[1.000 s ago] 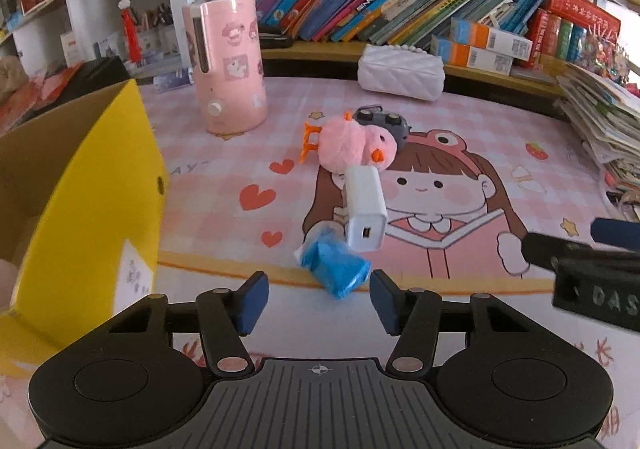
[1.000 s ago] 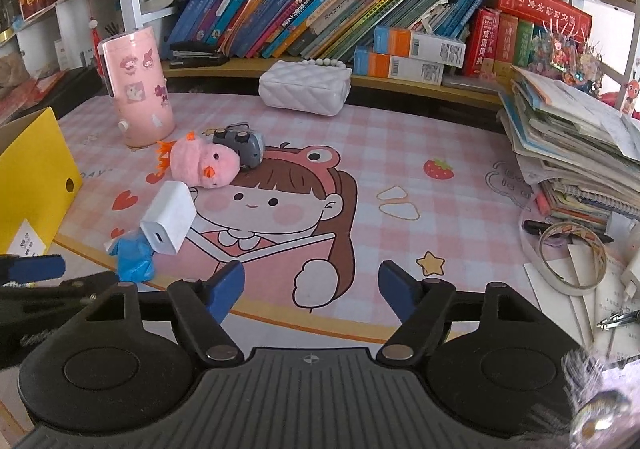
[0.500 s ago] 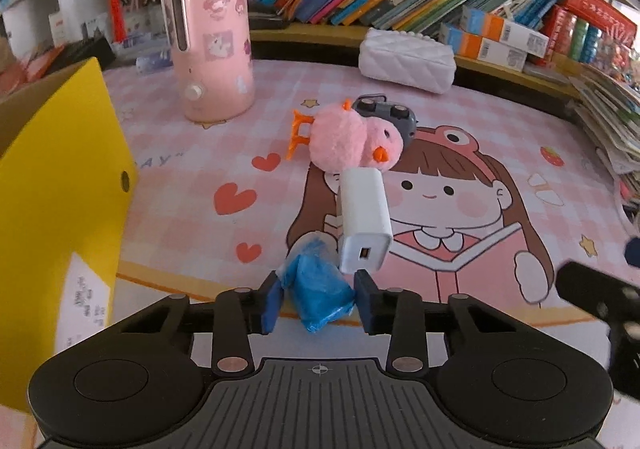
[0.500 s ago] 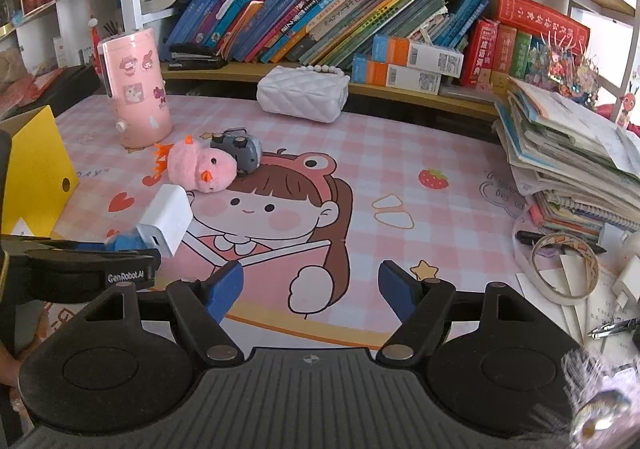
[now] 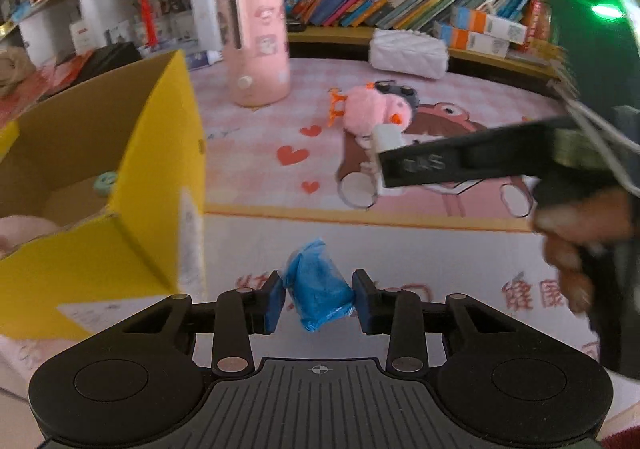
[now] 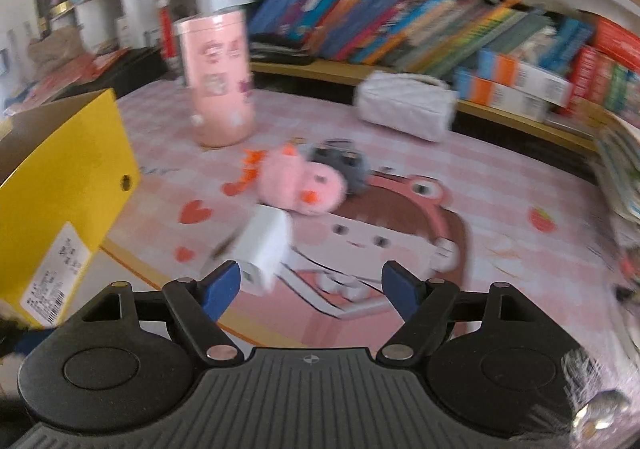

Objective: Organize objects
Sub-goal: 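Grasp the white charger with the right gripper while the left gripper holds the bag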

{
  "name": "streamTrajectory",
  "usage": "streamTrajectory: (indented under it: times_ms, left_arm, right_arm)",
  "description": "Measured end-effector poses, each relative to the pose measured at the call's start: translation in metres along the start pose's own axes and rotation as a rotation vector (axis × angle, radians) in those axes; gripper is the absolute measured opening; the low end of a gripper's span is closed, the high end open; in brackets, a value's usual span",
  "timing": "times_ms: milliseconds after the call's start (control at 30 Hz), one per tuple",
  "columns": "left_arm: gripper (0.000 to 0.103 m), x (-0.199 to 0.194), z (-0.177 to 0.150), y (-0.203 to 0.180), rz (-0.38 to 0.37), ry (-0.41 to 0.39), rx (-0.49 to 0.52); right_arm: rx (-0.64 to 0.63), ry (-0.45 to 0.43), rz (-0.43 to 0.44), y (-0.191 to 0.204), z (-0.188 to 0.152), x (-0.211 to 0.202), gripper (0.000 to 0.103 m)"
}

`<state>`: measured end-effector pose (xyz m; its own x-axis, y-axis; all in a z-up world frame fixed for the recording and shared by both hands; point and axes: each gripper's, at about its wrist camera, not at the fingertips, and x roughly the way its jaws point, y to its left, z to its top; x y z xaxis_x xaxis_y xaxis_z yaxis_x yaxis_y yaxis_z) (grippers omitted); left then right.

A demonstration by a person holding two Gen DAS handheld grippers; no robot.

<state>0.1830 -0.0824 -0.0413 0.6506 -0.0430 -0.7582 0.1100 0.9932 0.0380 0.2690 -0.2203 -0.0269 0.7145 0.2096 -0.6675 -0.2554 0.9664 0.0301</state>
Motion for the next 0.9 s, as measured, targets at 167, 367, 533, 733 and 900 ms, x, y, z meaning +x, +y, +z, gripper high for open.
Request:
streamTrajectory:
  times_ms: [167, 367, 533, 733, 900]
  left_arm:
    - [0.035, -0.009, -0.005, 0.010, 0.026, 0.002, -0.025]
    - [0.035, -0.016, -0.012, 0.011, 0.015, 0.001, -0.036]
    - [0.035, -0.020, -0.015, 0.013, 0.011, -0.008, -0.047]
    - [0.034, -0.029, -0.020, 0.016, -0.009, -0.034, -0.057]
    - [0.034, -0.040, -0.026, 0.028, -0.043, -0.060, -0.081]
  right_arm:
    - [-0.067, 0.059, 0.026, 0.020, 0.008, 0.037, 0.073]
    - [-0.053, 0.104, 0.025, 0.022, 0.008, 0.058, 0.063]
    - [-0.073, 0.096, 0.039, 0.024, 0.008, 0.056, 0.027]
    - [-0.040, 0.111, 0.047, 0.018, 0.005, 0.042, 0.024]
    - [-0.025, 0.090, 0.032, 0.019, -0.003, 0.005, 0.024]
